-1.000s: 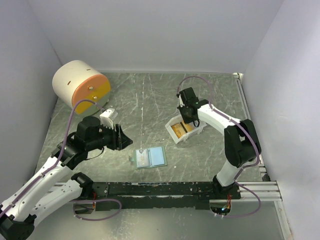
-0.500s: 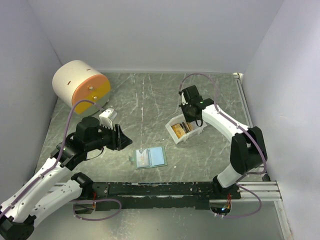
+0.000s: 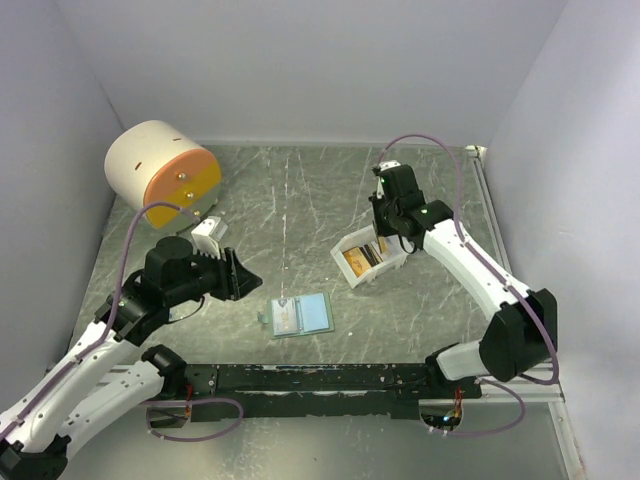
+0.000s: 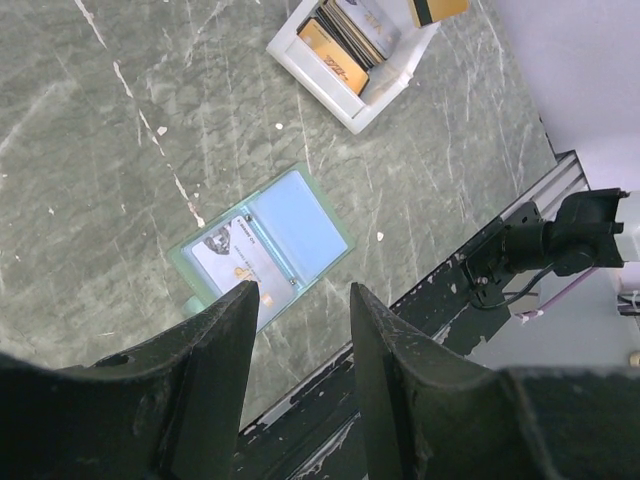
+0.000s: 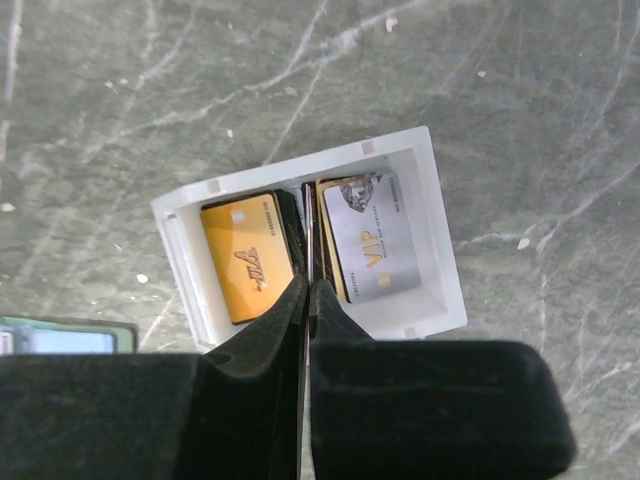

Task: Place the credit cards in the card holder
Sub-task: Pick up the credit card from the storage box.

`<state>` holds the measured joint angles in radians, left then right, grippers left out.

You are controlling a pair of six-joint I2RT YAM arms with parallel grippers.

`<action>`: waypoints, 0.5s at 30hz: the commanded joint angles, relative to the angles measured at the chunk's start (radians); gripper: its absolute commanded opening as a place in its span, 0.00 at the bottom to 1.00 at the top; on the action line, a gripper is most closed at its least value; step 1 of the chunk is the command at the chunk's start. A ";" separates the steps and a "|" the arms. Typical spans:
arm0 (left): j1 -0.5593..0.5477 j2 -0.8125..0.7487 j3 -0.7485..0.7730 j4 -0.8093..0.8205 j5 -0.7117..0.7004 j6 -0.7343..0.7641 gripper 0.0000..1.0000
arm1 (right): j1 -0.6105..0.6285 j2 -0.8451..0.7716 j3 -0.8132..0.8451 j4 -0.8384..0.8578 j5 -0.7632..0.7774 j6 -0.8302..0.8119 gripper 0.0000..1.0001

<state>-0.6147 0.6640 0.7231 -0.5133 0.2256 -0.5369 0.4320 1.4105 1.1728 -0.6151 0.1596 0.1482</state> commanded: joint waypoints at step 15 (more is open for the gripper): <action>-0.007 0.093 -0.110 0.470 0.290 -0.388 0.50 | 0.005 -0.349 -0.279 0.461 -0.647 0.438 0.00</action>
<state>-0.6174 0.7197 0.6216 -0.2466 0.4217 -0.8291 0.4339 1.1248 0.9855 -0.3706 -0.2676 0.3958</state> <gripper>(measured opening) 0.487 0.007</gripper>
